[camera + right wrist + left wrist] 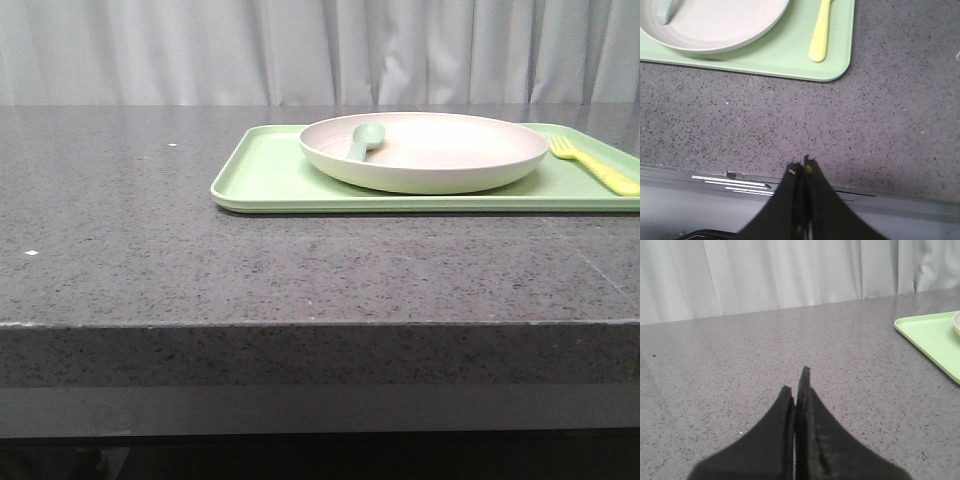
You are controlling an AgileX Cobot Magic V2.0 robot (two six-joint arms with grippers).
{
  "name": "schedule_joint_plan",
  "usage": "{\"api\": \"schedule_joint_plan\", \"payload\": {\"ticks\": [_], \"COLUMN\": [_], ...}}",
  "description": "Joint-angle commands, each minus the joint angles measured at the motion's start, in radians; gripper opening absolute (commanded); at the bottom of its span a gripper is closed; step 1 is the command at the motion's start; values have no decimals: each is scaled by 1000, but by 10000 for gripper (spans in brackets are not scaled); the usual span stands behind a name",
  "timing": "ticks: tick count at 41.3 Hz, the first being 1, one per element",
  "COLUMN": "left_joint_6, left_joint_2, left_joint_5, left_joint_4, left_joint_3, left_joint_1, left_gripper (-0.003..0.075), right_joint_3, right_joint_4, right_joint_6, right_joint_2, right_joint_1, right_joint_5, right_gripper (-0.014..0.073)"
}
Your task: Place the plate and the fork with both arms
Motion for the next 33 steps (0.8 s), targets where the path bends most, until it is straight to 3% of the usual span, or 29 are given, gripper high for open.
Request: {"api": "schedule_joint_plan", "payload": {"ticks": [1,5,15,19,33], "left_joint_6": [-108,-184,-193,-261,-294], "left_joint_2": [-42,-106,-201,-201,-201], "left_joint_5": [-107,-115,-247,-290,-239], "left_joint_4": [65,109,104,104,106], "left_joint_3": [9,53,173,211,211], "left_joint_1": [-6,-6,-6,-6,-4], "left_gripper": [-18,-18,-18,-18,-18], "right_joint_3": [-21,-21,-21,-21,-21], "right_joint_4": [-4,-4,-4,-4,-4], "right_joint_6": [-7,-7,-7,-7,-7], "right_joint_2": [0,0,0,0,0], "right_joint_1": [-2,-2,-2,-2,-2], "right_joint_5": [-59,-59,-59,-58,-56], "right_gripper": [-68,-68,-68,-68,-68]}}
